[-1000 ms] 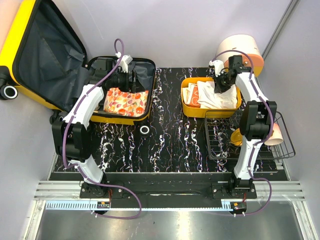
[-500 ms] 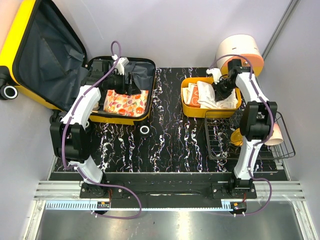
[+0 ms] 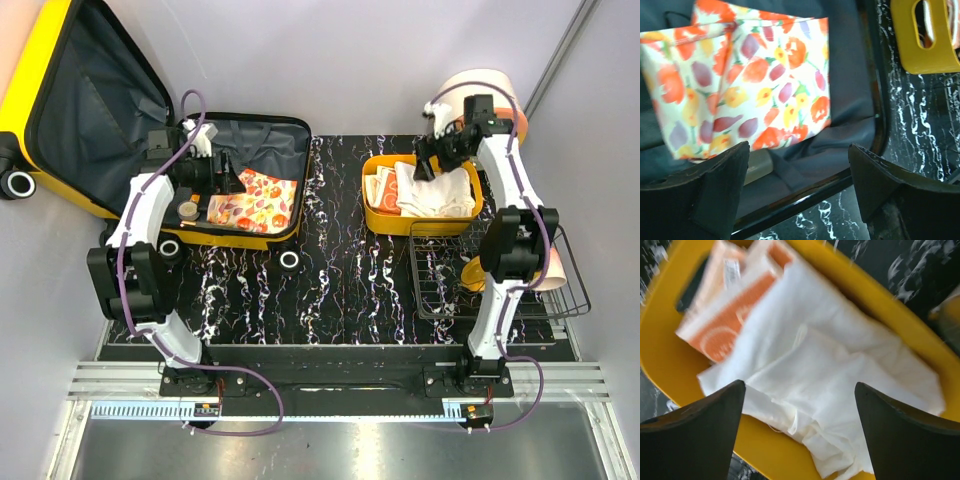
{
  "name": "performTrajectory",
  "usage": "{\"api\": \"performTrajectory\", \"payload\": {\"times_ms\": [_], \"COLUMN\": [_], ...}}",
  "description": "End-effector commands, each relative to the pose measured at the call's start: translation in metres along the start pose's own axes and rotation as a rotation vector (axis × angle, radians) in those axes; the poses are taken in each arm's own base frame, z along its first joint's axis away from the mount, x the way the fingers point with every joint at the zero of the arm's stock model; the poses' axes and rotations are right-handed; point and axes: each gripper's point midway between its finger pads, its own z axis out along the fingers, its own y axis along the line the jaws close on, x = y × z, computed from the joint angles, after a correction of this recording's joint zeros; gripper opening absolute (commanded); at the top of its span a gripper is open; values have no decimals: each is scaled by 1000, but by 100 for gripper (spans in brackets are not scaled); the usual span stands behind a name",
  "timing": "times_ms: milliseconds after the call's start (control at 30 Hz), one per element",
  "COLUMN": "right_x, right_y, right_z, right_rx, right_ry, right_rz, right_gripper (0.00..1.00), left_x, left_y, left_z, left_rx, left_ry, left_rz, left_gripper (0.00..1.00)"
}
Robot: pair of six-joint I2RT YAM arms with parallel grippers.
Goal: Open, take out, and arrange the luggage
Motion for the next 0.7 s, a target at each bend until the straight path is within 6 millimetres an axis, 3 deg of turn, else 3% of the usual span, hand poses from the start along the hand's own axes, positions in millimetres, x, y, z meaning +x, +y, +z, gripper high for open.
{"api": "performTrajectory", "payload": {"times_ms": [0, 67, 100, 133, 267, 333, 533, 633, 667], "right_x": [-106, -121, -131, -143, -174, -188, -197, -196, -195], "right_y": [29, 41, 57, 60, 85, 100, 125, 130, 129], "right_z": [-77, -86, -83, -85, -75, -67, -36, -28, -26], "right_rx": [-32, -87, -121, -145, -196, -224, -288, -294, -288], "right_ry": [-420, -474, -482, -495, -521, -542, -525, -512, -509], "right_rz": [43, 1, 4, 67, 177, 226, 318, 328, 329], "right_gripper": [100, 99, 100, 100, 89, 87, 83, 83, 83], "left_x": [-1, -1, -1, 2, 9, 20, 34, 39, 43], "left_y": [19, 17, 12, 8, -2, -20, -38, -39, -31], "left_z": [-11, -8, -4, 1, 28, 47, 96, 117, 125], "left_rx": [-43, -21, -12, -7, -20, 7, -32, -91, -137], "left_ry": [9, 30, 37, 47, 71, 94, 109, 115, 122], "left_rz": [68, 101, 115, 123, 137, 107, 94, 100, 92], "left_gripper": [83, 82, 80, 78, 72, 69, 64, 65, 65]}}
